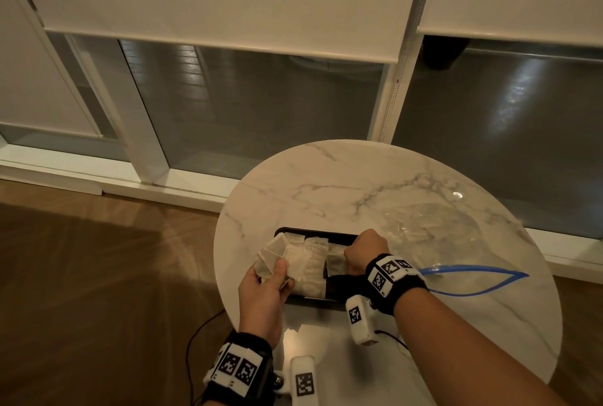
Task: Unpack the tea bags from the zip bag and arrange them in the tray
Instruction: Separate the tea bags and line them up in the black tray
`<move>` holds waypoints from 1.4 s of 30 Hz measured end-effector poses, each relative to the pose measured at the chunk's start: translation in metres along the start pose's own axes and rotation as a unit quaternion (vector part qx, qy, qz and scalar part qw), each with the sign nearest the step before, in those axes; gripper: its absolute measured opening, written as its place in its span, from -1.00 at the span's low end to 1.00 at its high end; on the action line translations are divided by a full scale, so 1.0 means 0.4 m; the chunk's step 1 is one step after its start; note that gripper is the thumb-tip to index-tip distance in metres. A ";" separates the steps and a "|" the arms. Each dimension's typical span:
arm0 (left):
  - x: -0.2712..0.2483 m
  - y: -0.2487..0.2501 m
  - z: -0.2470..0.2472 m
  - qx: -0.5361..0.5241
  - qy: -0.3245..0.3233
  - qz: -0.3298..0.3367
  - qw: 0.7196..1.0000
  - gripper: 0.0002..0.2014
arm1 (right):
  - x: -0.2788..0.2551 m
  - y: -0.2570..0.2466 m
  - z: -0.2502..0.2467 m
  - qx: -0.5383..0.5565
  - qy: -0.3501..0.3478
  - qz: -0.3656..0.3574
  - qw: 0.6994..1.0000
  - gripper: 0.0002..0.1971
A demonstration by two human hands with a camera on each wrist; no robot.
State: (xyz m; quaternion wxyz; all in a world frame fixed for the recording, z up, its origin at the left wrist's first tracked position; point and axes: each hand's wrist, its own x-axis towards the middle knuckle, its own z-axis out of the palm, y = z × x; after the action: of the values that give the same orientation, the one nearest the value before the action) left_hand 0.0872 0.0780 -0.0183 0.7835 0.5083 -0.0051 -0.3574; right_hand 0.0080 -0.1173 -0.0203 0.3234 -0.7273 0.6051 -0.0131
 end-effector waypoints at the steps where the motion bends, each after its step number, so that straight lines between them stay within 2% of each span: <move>1: -0.001 0.000 0.000 0.001 -0.001 0.001 1.000 -0.81 | 0.000 -0.002 -0.001 -0.001 -0.001 0.003 1.000 -0.80; 10: 0.002 0.001 -0.002 -0.005 -0.003 0.002 1.000 -0.83 | 0.003 -0.005 0.001 -0.017 -0.012 0.009 1.000 -0.79; 14: 0.009 -0.004 -0.005 -0.006 0.005 -0.004 1.000 -0.80 | -0.002 -0.005 -0.003 -0.016 -0.014 0.001 1.000 -0.90; 22: 0.010 -0.003 -0.005 -0.008 0.003 -0.002 1.000 -0.79 | -0.004 -0.004 -0.007 -0.011 -0.013 -0.002 1.000 -0.87; 28: 0.008 -0.007 0.003 -0.006 0.004 0.005 1.000 -0.77 | -0.021 0.005 -0.033 0.093 0.012 -0.007 0.996 -0.85; 32: -0.002 -0.005 0.028 0.014 -0.020 0.029 0.999 -0.76 | -0.111 0.001 -0.075 0.294 -0.050 -0.048 0.953 -0.82; 35: -0.013 -0.005 0.053 0.035 -0.038 0.052 0.997 -0.78 | -0.192 0.005 -0.102 0.332 -0.142 -0.107 0.926 -0.70; 37: -0.020 -0.007 0.068 0.051 -0.049 0.072 0.995 -0.79 | -0.229 0.010 -0.108 0.326 -0.179 -0.143 0.917 -0.69; 42: -0.033 -0.008 0.092 0.066 -0.064 0.088 0.992 -0.77 | -0.254 0.030 -0.115 0.356 -0.147 -0.186 0.904 -0.88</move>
State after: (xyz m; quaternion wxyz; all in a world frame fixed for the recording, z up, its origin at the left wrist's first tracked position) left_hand 0.0620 0.0557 0.0015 0.7750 0.5322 -0.1234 -0.3177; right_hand -0.0483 -0.0485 0.0481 0.6376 -0.6571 0.3593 -0.1806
